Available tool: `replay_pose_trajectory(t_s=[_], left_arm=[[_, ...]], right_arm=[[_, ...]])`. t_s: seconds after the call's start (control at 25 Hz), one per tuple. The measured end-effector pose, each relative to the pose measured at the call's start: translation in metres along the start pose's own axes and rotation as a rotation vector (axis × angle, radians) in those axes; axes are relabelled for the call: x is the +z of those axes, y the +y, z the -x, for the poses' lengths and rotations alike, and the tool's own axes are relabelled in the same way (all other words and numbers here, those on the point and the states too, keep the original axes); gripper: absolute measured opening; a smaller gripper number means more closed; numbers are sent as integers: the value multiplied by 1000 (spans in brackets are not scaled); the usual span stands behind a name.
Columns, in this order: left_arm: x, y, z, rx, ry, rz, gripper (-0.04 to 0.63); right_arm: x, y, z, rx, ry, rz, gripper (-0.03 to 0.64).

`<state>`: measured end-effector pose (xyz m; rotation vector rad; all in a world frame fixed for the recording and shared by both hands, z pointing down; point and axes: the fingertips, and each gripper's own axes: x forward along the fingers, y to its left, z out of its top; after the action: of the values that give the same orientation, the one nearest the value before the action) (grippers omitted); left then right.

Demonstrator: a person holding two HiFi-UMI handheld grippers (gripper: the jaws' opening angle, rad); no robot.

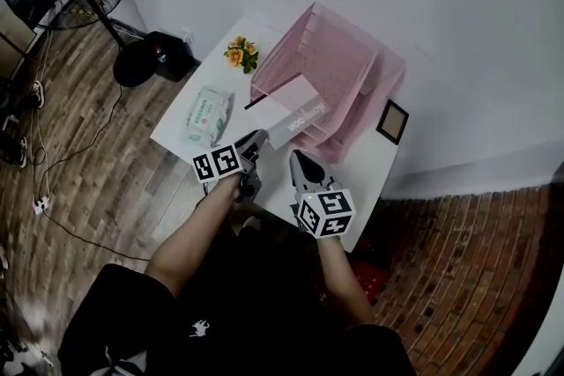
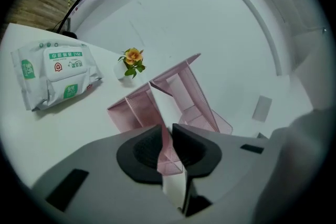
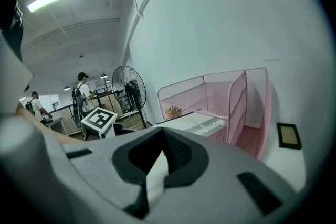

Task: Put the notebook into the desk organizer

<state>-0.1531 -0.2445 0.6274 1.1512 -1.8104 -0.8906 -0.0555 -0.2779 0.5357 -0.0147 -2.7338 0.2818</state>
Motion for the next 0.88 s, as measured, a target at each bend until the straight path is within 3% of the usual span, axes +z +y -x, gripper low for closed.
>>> replay_pose_trajectory(t_s=[0.04, 0.08, 0.24, 0.48, 0.64, 0.8, 0.88], left_arm=[[-1, -1, -1, 7, 9, -11, 35], [-2, -2, -2, 12, 18, -20, 28], [0, -8, -7, 3, 14, 4, 16], [21, -14, -16, 28, -94, 20, 3], [30, -16, -22, 44, -123, 21, 3], [25, -20, -16, 42, -162, 57, 0], [12, -26, -18, 26, -139, 57, 2]], right_arm=[[1, 0, 0, -1, -2, 0, 2], [1, -1, 1, -3, -4, 0, 2], [0, -8, 4, -17, -7, -10, 2], [1, -14, 6, -25, -10, -20, 2], [0, -18, 7, -28, -11, -27, 2], [-1, -21, 7, -28, -9, -31, 2], [-1, -23, 6, -28, -10, -32, 2]])
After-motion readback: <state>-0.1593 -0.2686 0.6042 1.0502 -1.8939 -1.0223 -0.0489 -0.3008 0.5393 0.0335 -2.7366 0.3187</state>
